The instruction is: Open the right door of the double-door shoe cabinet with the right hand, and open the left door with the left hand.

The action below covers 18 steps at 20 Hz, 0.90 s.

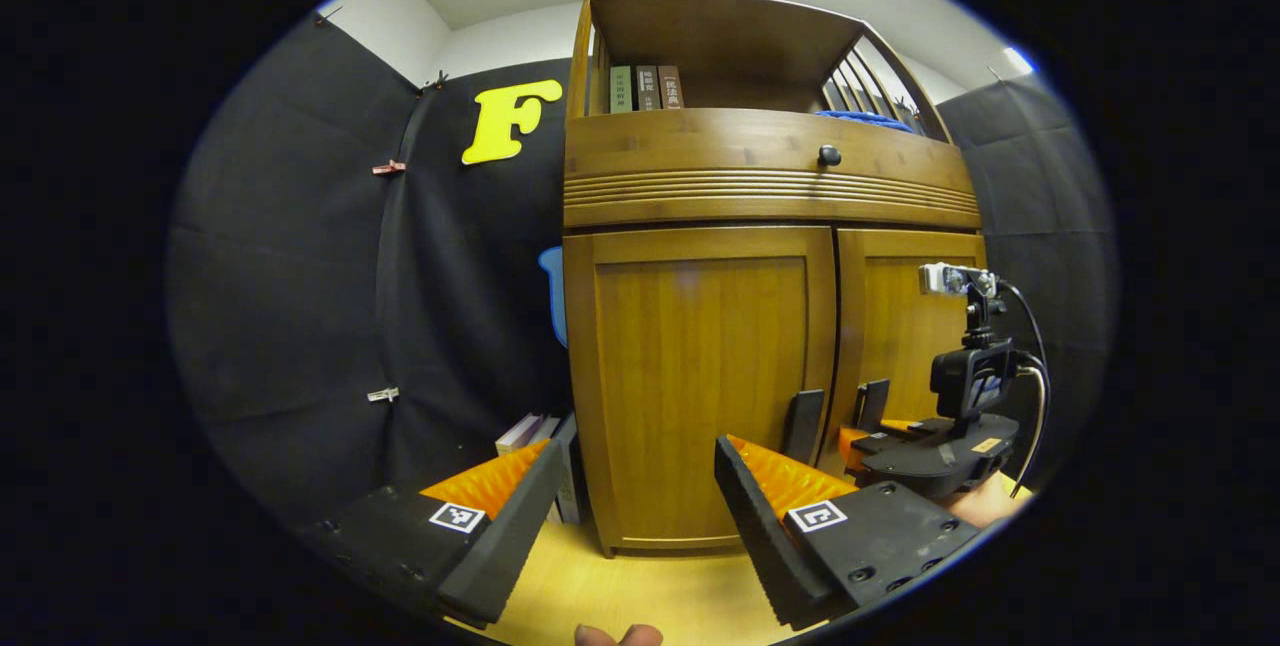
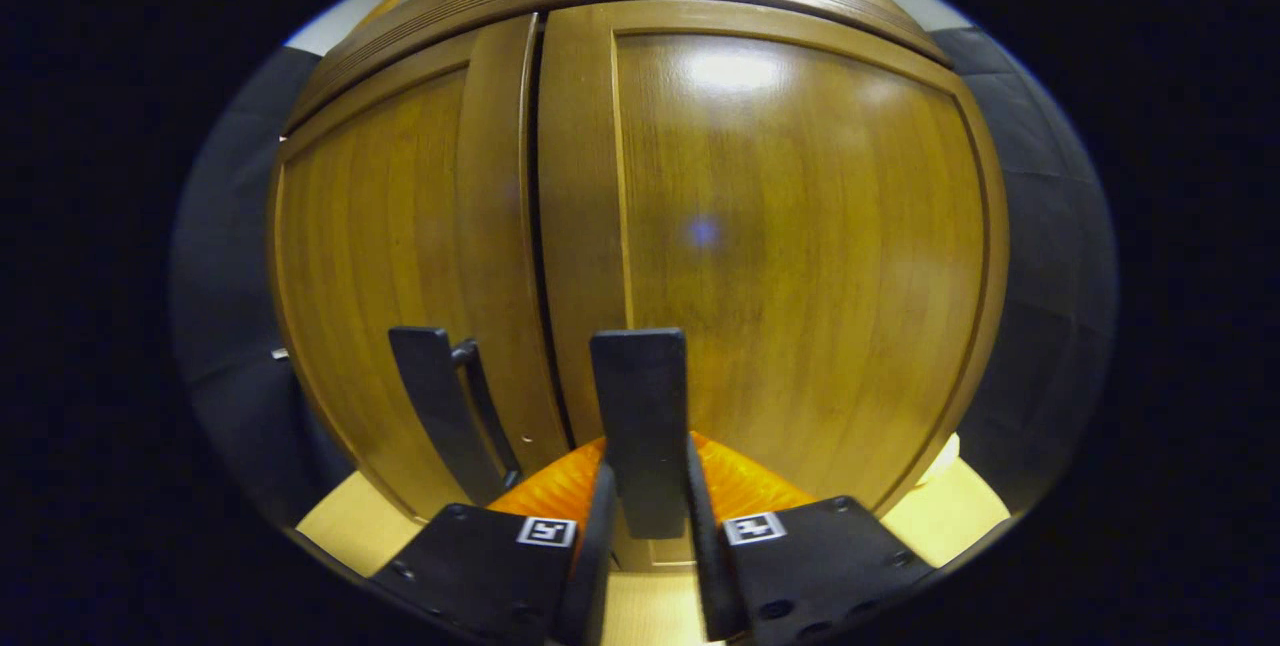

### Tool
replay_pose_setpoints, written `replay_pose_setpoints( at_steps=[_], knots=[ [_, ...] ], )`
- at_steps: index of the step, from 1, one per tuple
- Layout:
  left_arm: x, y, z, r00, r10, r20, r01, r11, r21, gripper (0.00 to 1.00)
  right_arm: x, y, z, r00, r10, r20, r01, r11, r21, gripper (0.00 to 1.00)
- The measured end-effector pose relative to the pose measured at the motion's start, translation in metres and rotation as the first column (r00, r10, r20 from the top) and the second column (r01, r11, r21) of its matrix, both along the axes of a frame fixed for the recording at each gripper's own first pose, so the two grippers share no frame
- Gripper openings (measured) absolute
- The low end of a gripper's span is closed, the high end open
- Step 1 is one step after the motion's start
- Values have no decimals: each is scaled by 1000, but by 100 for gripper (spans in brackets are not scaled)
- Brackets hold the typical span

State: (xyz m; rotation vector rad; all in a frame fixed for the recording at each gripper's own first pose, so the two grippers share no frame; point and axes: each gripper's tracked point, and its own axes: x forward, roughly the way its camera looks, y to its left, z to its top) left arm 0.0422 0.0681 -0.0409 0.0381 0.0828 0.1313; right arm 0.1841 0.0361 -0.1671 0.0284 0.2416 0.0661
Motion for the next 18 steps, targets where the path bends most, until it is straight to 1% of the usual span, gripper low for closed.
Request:
replay_pose_setpoints(
  at_steps=[2,3,4,5,6,7,8,9,10,11,12,13,18],
  knots=[
    [-2,1,1,1000,3,3,-3,1000,-10,94,-2,-1,1,1000,-1,-9,1,1000,17,39],
    [-4,0,3,1000,1,6,-1,1000,-14,94,-2,0,2,1000,9,-11,-9,1000,17,24],
    [-5,0,3,1000,1,9,-1,1000,-14,94,-4,-1,2,1000,18,-20,-18,1000,11,27],
    [-8,1,2,1000,-1,11,1,1000,-14,94,-7,-2,6,1000,22,-19,-22,1000,10,20],
    [-9,0,2,1000,-5,12,5,1000,-12,92,-8,-1,4,999,32,-22,-32,999,11,20],
    [-11,-1,2,1000,-8,12,8,1000,-11,94,-10,-1,5,999,41,-19,-40,999,17,20],
    [-13,-2,1,1000,-11,11,11,1000,-10,94,-16,-2,5,999,49,-21,-48,999,22,20],
    [-16,-2,0,1000,-13,10,13,1000,-12,92,-23,-3,6,998,54,-17,-54,998,30,20],
    [-19,-3,0,1000,-14,11,14,1000,-14,92,-34,-7,7,998,60,-18,-59,998,34,20],
    [-22,-4,1,1000,-17,12,17,1000,-18,94,-43,-10,8,998,63,-17,-63,997,37,20],
    [-24,-5,0,1000,-18,13,19,1000,-20,92,-51,-13,8,998,64,-16,-63,997,39,20],
    [-27,-5,0,1000,-21,11,21,1000,-21,94,-57,-17,10,998,62,-19,-61,997,42,20],
    [-37,-12,0,999,-33,7,33,999,-33,94,-96,-43,21,999,20,-36,-18,998,53,20]
  ],
)
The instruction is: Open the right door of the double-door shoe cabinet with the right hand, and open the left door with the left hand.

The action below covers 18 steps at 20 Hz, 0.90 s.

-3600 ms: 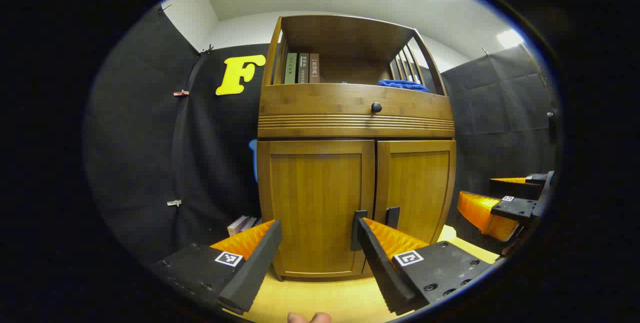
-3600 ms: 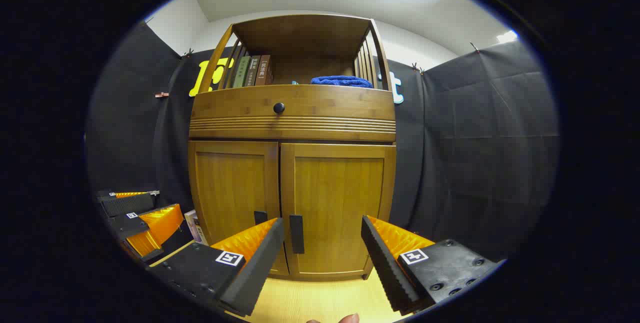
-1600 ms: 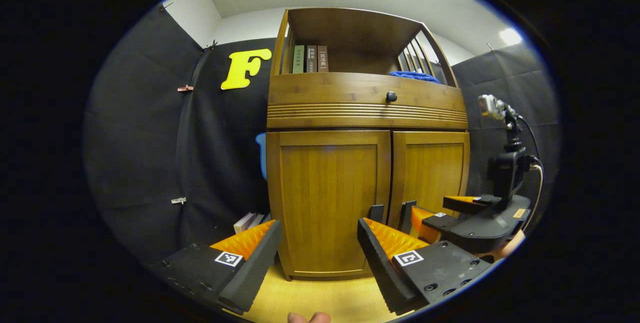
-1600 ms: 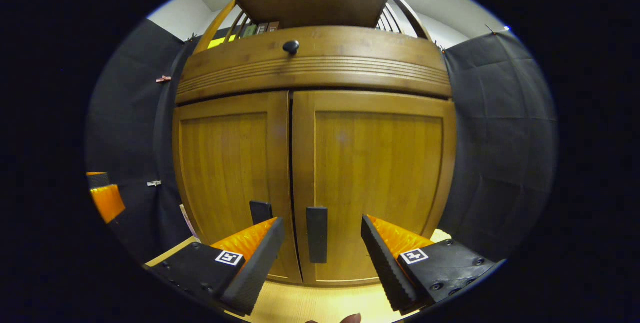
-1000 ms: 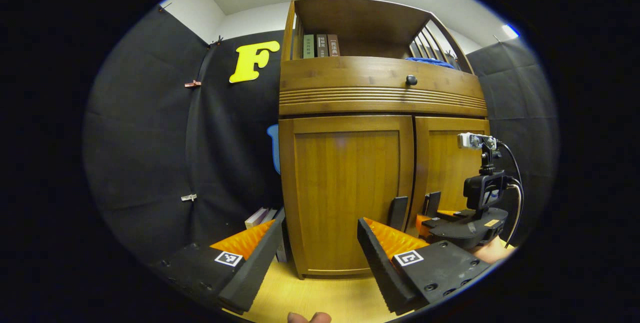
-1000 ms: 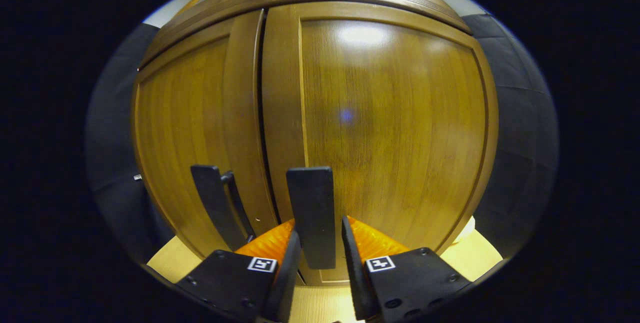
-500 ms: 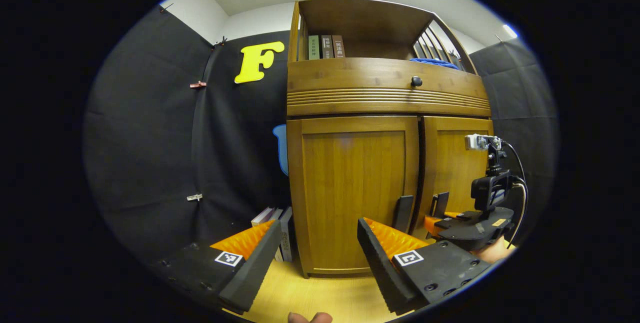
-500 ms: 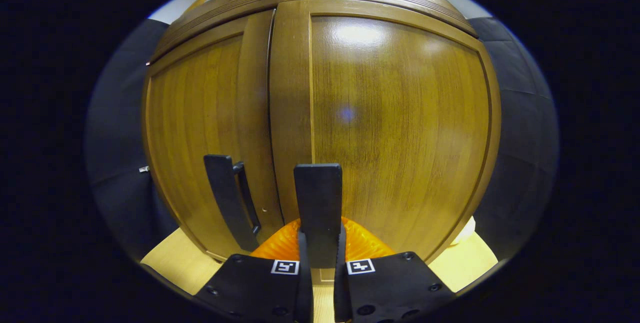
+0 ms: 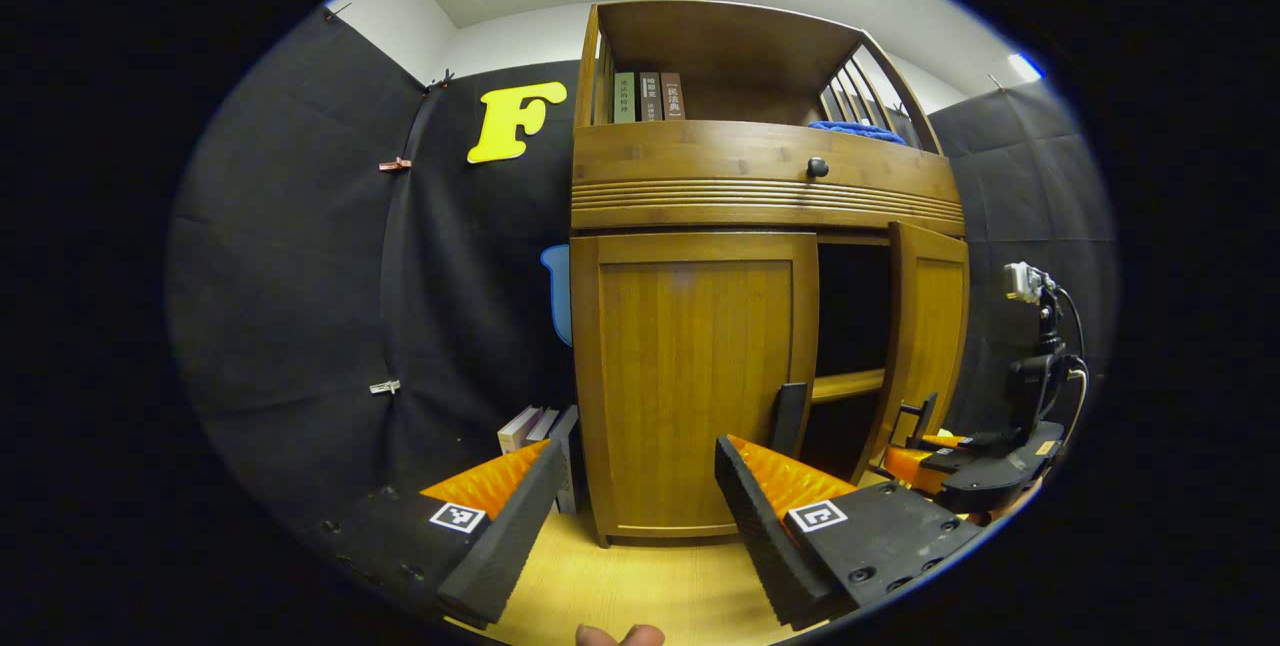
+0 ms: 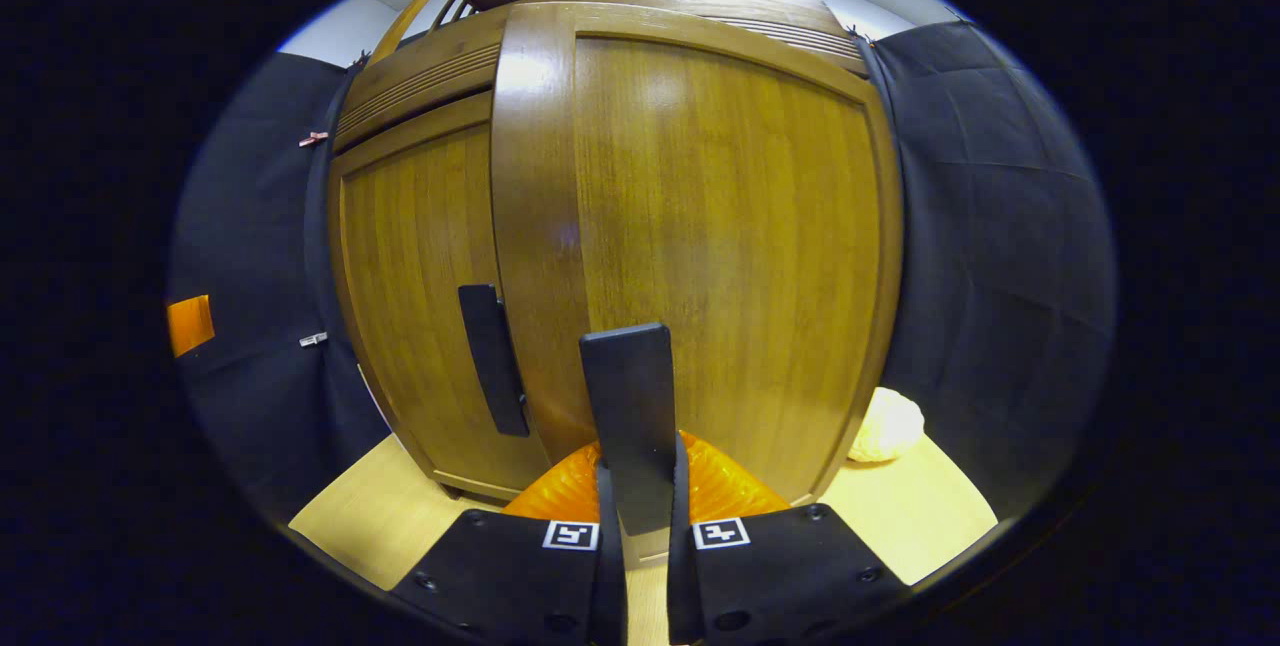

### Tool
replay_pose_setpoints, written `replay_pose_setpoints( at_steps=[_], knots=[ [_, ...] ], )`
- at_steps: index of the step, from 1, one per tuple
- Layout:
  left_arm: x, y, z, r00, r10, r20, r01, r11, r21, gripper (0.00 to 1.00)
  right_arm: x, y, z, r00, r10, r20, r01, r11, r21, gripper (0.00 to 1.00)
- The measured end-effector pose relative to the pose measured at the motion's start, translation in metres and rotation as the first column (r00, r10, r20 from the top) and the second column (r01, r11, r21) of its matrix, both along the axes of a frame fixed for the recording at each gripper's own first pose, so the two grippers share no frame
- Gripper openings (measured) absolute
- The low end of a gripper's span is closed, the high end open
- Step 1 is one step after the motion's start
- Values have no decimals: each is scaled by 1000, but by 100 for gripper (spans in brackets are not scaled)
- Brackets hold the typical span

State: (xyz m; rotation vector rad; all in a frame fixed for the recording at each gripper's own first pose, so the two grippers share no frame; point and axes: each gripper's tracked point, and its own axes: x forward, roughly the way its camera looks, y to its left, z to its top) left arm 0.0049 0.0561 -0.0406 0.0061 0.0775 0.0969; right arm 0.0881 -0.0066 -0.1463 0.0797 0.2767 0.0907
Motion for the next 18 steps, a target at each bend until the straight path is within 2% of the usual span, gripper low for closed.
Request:
replay_pose_setpoints(
  at_steps=[9,12,15,17,18],
  knots=[
    [-8,-33,10,998,-59,23,58,998,24,94,-54,-51,3,999,-52,-15,52,999,-5,19],
    [-6,-45,9,998,-63,17,63,998,12,92,-68,-68,2,997,-76,-22,76,997,-15,19],
    [-3,-55,11,999,-49,15,49,999,13,94,-79,-89,3,995,-97,-23,96,995,-30,19],
    [1,-65,14,999,-43,20,43,999,7,92,-84,-101,6,995,-97,-30,97,995,-22,19],
    [4,-69,14,999,-40,21,40,999,7,96,-86,-108,8,995,-97,-30,96,995,-13,18]
  ],
)
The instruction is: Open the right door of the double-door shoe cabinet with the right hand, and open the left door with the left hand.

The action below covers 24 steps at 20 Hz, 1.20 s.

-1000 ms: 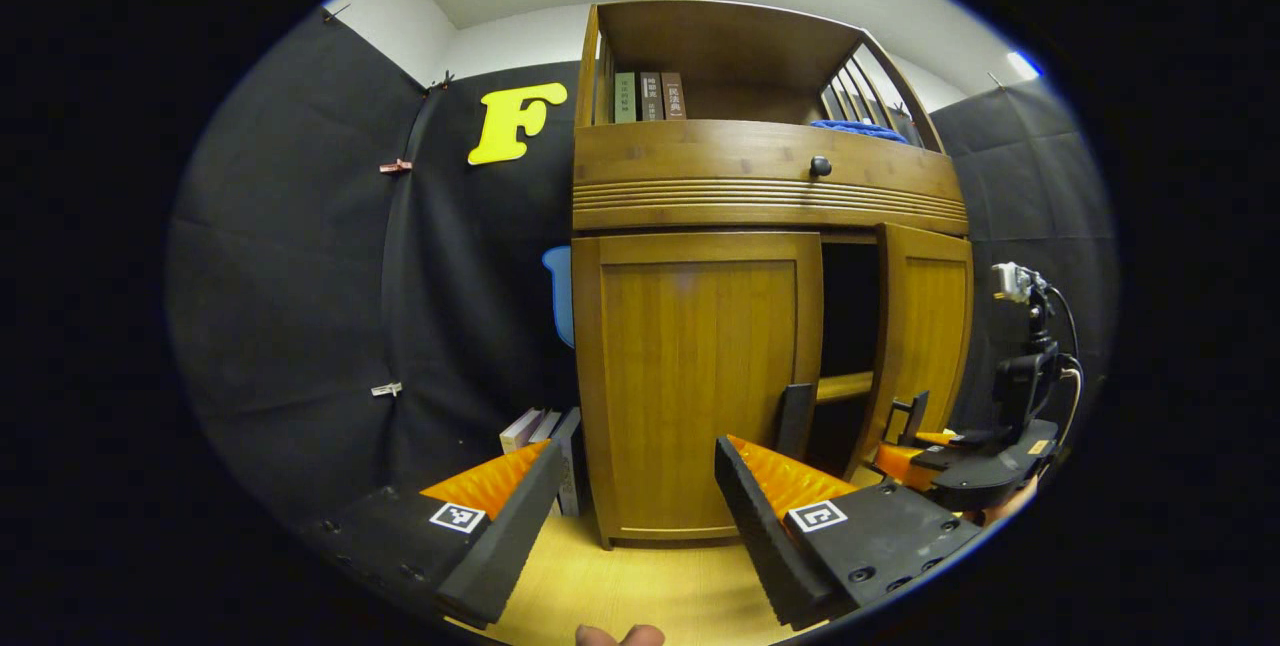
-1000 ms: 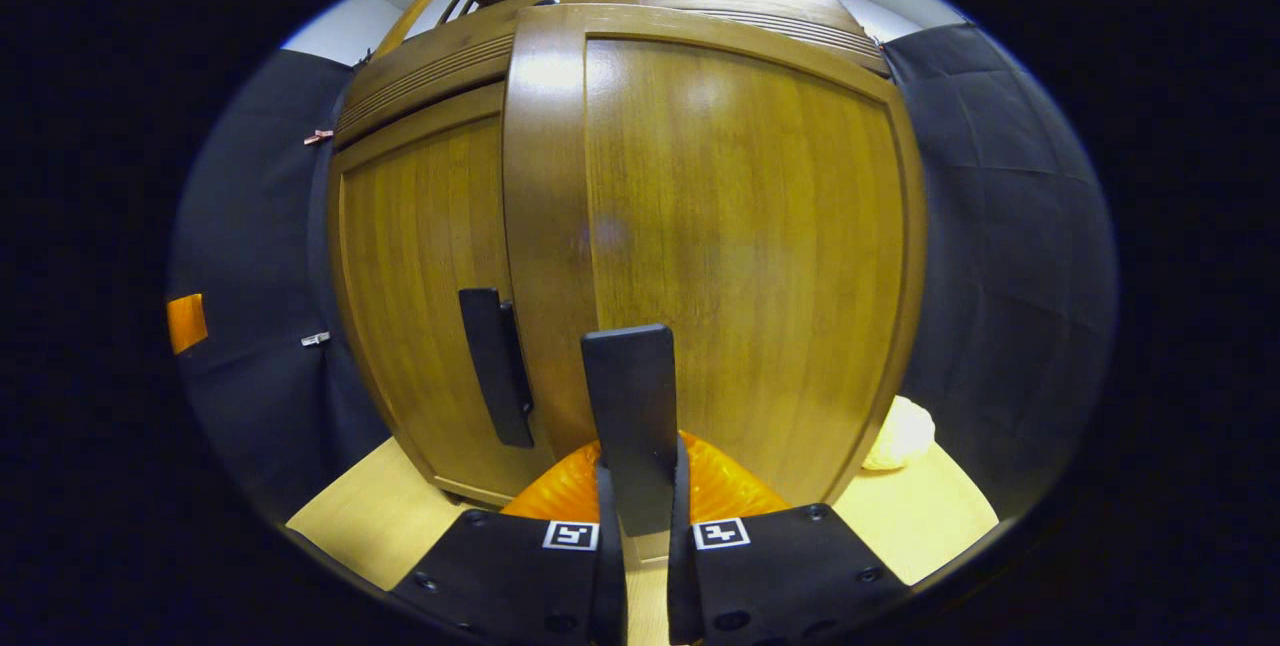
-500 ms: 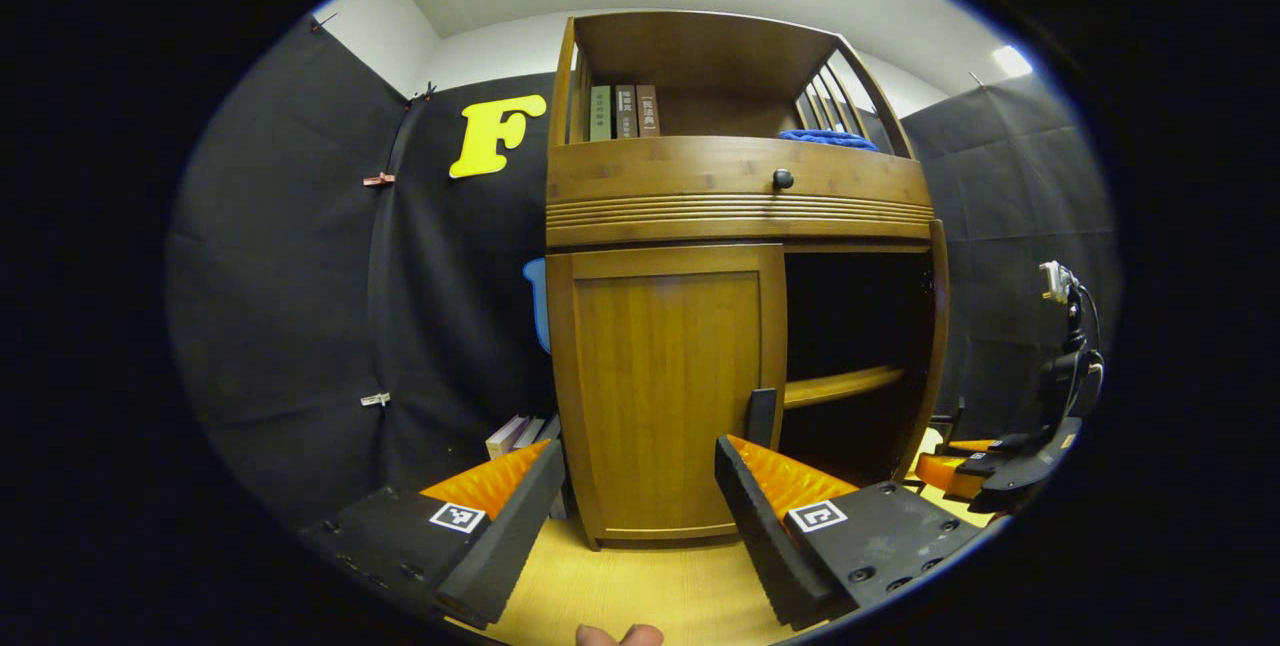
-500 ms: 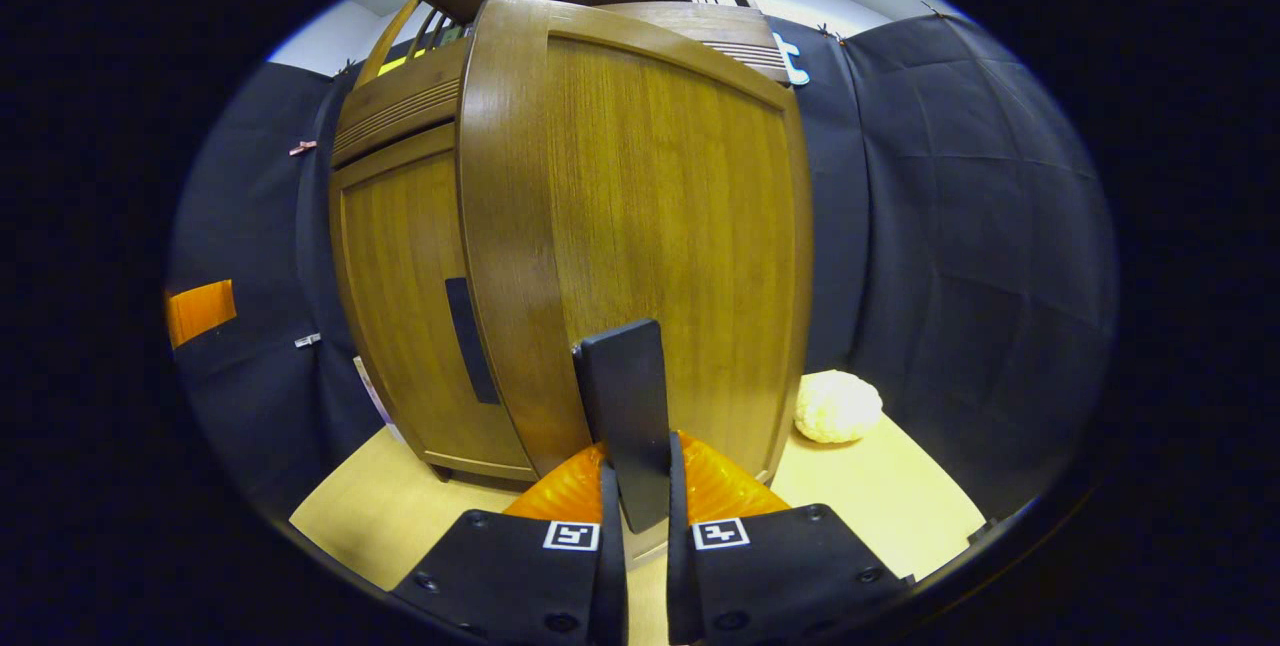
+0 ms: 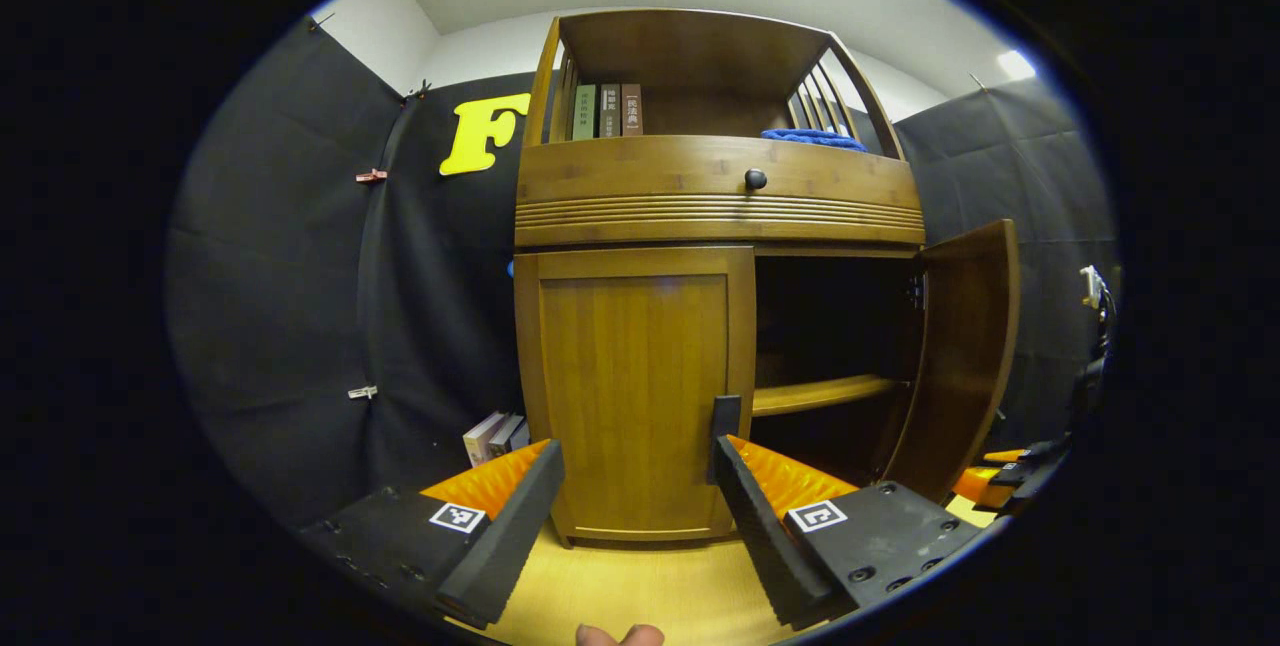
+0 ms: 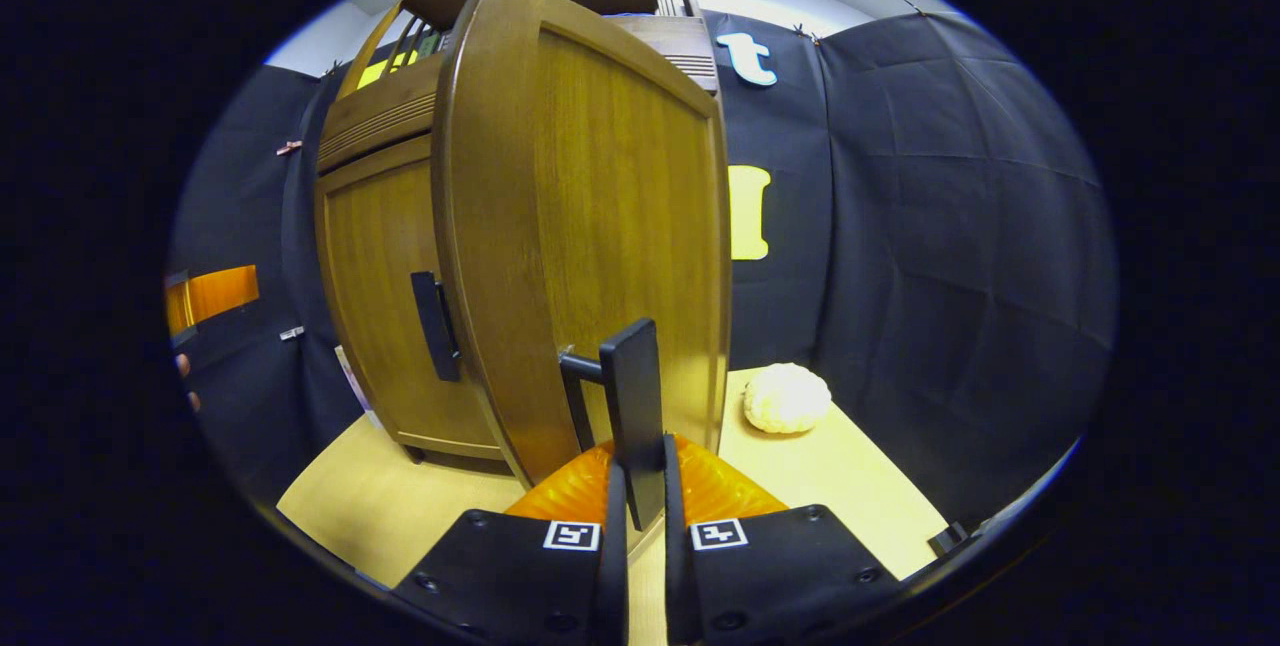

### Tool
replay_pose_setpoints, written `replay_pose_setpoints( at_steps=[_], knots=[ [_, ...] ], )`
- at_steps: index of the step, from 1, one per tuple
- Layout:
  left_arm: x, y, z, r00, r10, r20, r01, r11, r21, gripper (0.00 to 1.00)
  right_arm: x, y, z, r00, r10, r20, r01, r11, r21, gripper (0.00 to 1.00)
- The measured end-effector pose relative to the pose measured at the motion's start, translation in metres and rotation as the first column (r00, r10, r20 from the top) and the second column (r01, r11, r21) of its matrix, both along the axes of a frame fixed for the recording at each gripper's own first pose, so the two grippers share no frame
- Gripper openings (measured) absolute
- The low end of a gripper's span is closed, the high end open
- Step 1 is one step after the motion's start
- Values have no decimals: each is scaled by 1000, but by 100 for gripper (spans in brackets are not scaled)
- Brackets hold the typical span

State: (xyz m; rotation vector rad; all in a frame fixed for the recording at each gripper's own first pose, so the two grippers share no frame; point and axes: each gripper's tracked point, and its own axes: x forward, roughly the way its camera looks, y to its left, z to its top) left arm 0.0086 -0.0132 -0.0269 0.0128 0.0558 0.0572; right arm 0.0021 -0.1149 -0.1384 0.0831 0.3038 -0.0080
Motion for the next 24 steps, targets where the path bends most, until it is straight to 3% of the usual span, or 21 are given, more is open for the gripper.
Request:
replay_pose_setpoints(
  at_steps=[6,9,15,24],
  knots=[
    [23,-36,3,1000,2,1,-2,1000,-8,92,-8,-34,26,998,50,46,-50,999,14,18],
    [33,-53,9,1000,-5,10,5,1000,-11,94,-9,-53,29,997,68,39,-68,997,23,18],
    [51,-77,10,1000,-23,12,23,1000,-3,94,-9,-101,37,997,39,59,-41,998,42,12],
    [81,-92,1,999,-49,12,49,999,18,94,-21,-136,41,996,10,84,-13,999,37,12]
  ],
)
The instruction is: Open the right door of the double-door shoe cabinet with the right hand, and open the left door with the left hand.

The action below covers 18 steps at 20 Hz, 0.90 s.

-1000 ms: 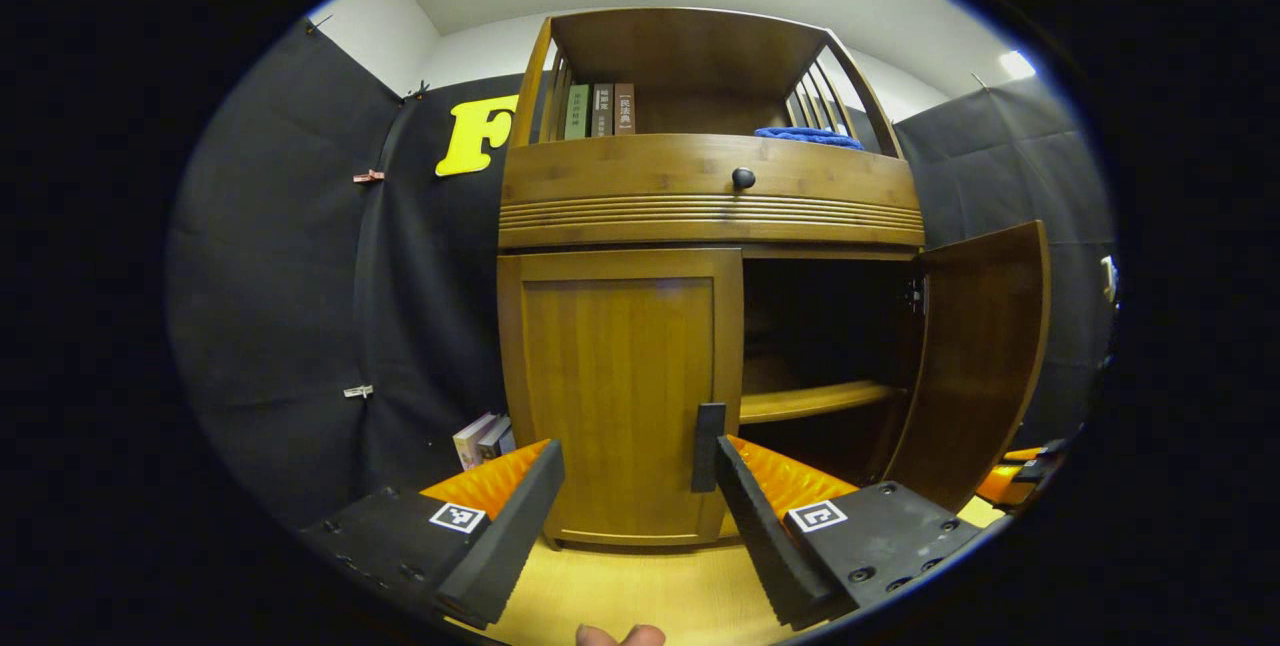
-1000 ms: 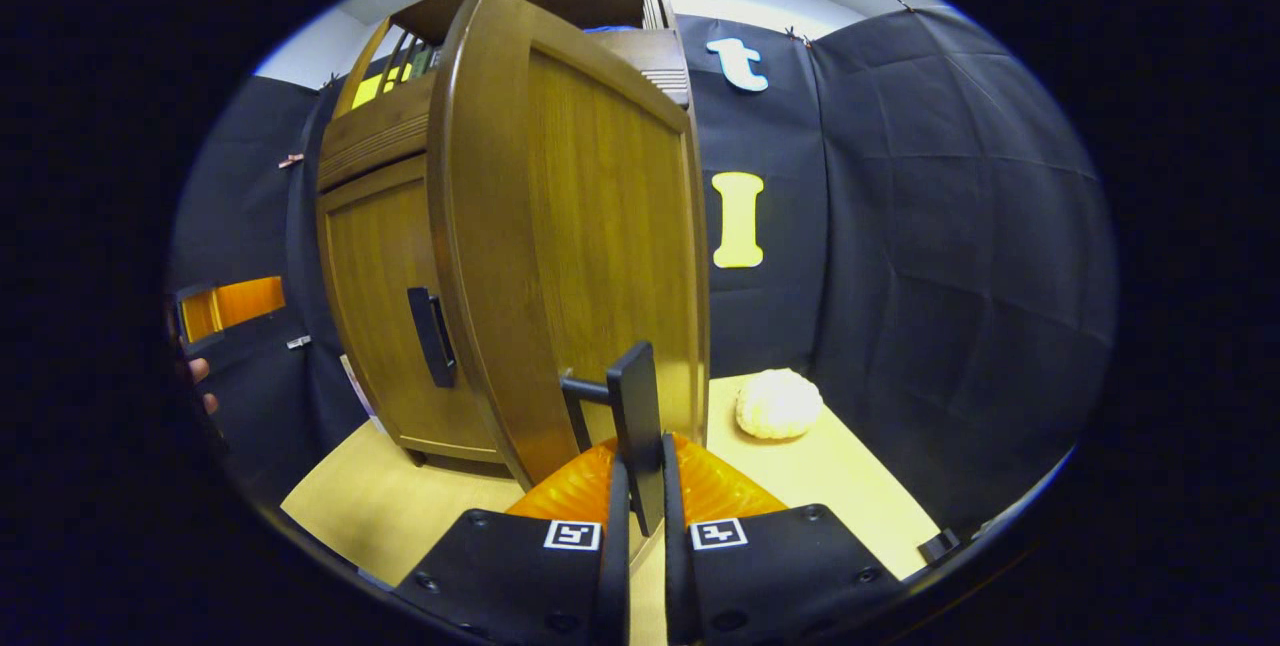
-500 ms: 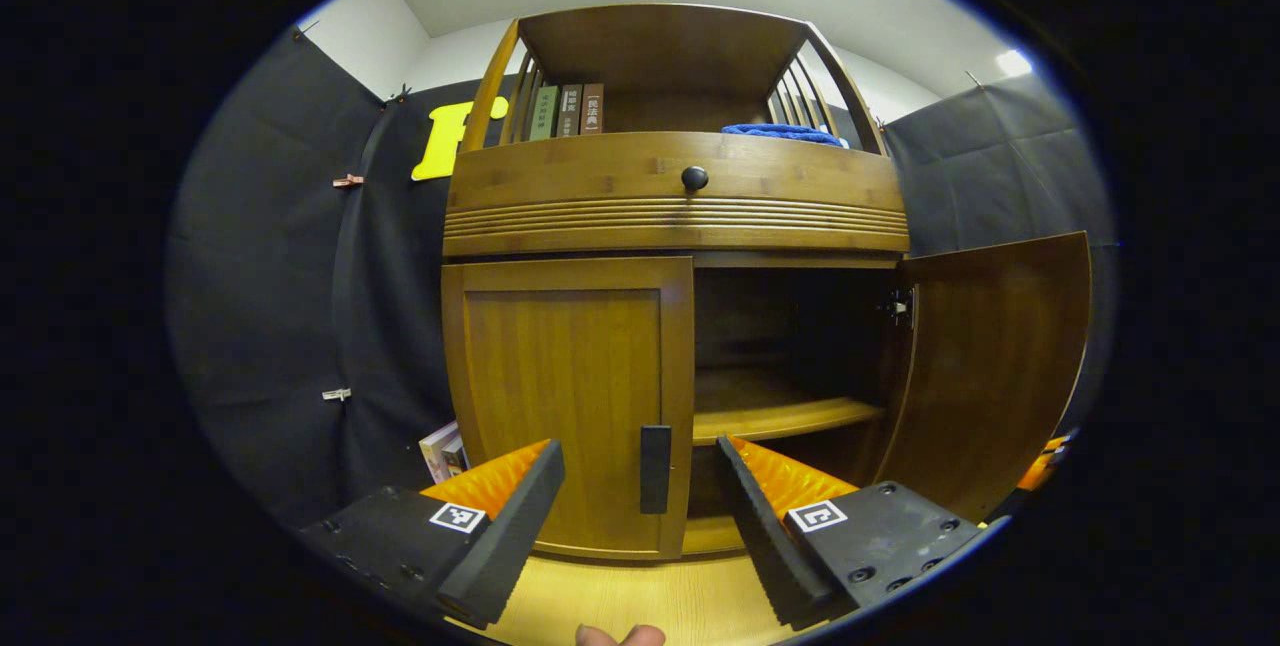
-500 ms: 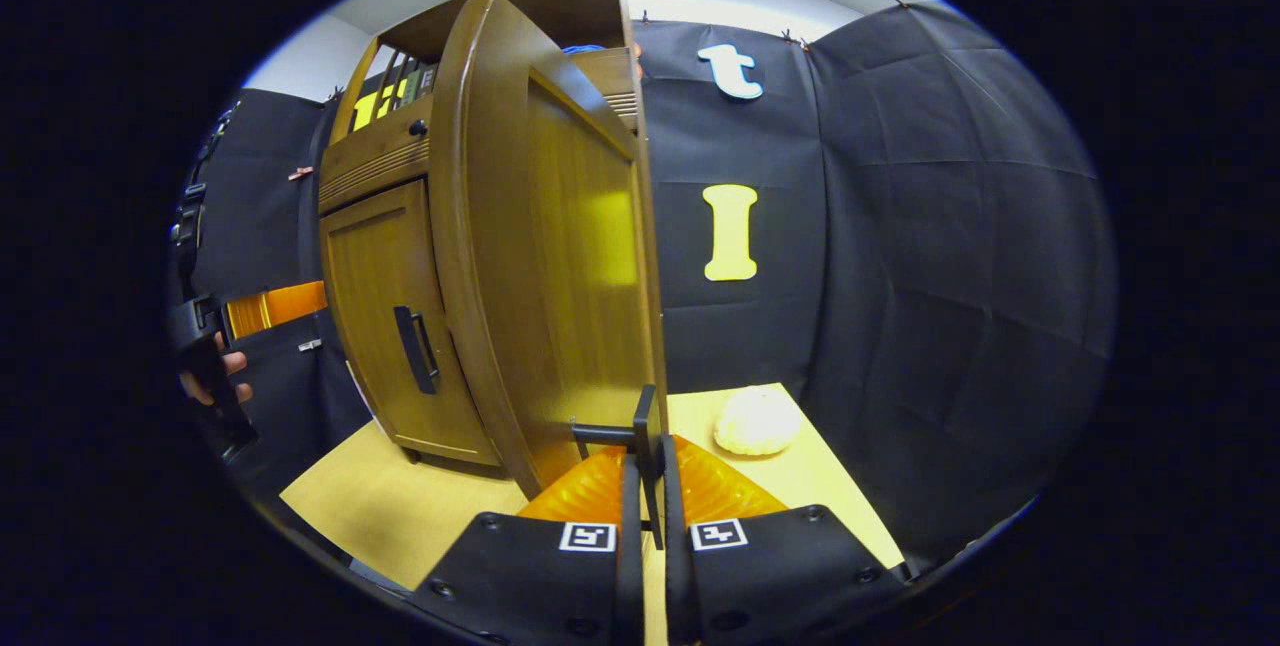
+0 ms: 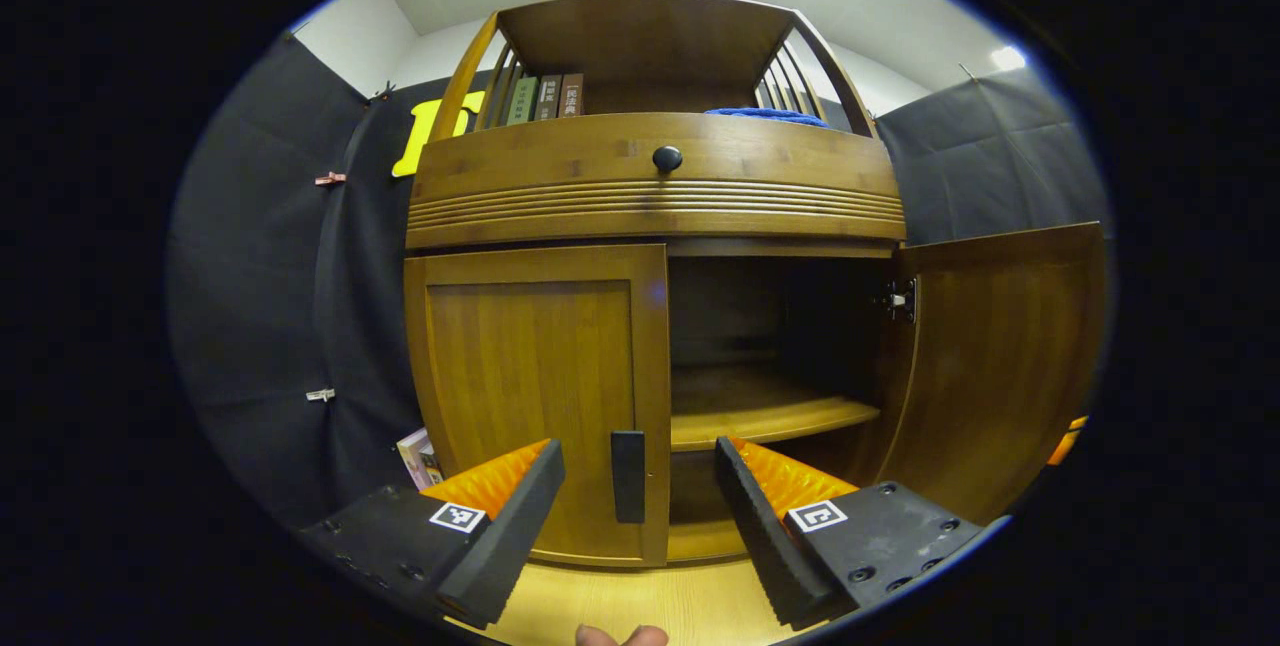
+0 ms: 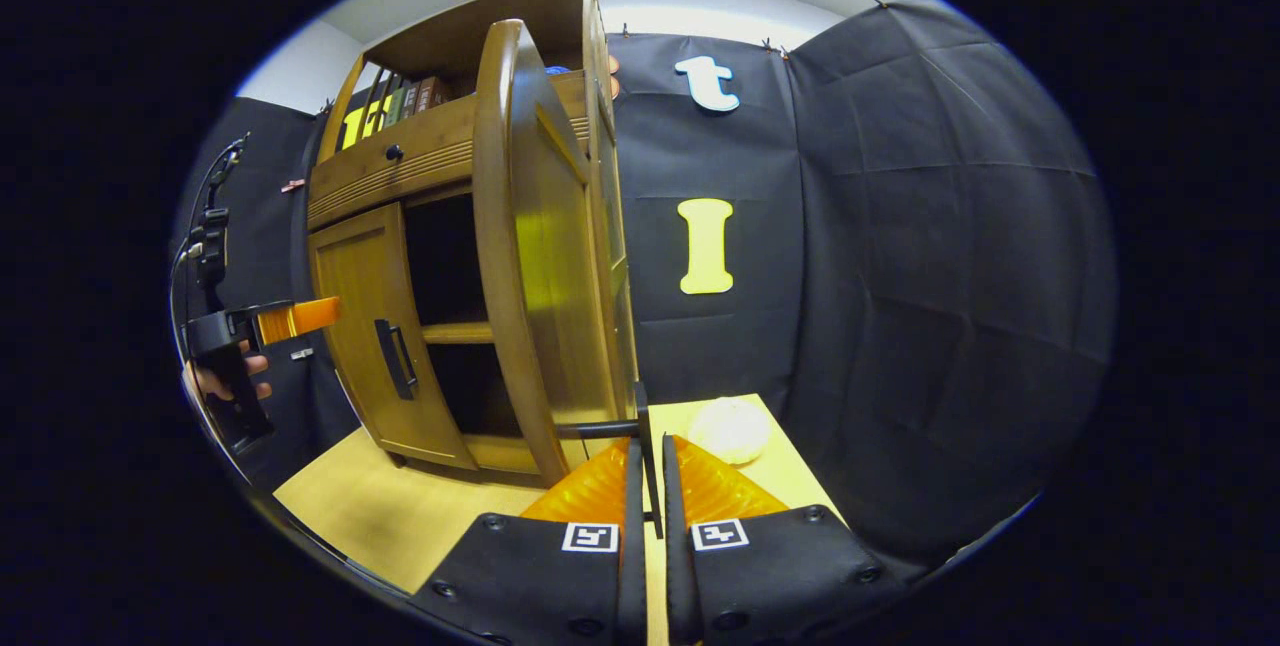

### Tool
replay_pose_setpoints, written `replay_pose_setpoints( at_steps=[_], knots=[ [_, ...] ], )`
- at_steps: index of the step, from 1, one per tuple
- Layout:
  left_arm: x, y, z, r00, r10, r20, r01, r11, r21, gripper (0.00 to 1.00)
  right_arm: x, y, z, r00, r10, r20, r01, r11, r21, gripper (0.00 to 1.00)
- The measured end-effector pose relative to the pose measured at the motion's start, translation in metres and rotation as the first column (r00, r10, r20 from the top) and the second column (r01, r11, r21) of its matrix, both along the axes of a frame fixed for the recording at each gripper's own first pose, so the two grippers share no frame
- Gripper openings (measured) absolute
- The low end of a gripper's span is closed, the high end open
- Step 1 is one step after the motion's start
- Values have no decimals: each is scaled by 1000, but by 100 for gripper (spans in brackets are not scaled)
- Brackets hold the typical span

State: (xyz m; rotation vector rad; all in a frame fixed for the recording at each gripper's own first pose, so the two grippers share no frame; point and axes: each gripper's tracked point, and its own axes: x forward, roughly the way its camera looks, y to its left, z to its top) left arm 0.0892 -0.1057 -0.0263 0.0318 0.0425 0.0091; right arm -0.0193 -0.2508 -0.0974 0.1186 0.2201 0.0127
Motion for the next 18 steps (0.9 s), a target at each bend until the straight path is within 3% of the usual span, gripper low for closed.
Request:
replay_pose_setpoints(
  at_steps=[4,5,7,8,13,14,18],
  knots=[
    [18,0,-10,1000,-7,-3,7,1000,26,92,-6,-14,6,998,-52,25,52,999,-5,12],
    [23,0,-14,1000,-7,-10,7,1000,25,94,-9,-15,13,998,-50,40,51,999,-3,22],
    [32,2,-25,1000,-4,-27,5,1000,10,92,-11,-23,25,995,-68,71,70,997,-23,14],
    [37,2,-31,999,-3,-39,3,1000,-2,92,-14,-28,34,992,-84,95,87,996,-34,19],
    [61,9,-57,998,-3,-67,0,999,-42,92,-25,-59,76,956,-177,235,198,978,-67,94],
    [66,12,-62,998,-5,-70,2,999,-45,92,-28,-63,83,948,-180,263,201,978,-54,99],
    [94,14,-74,996,-6,-91,2,999,-50,81,-39,-73,93,930,-196,311,230,970,-77,98]
  ],
)
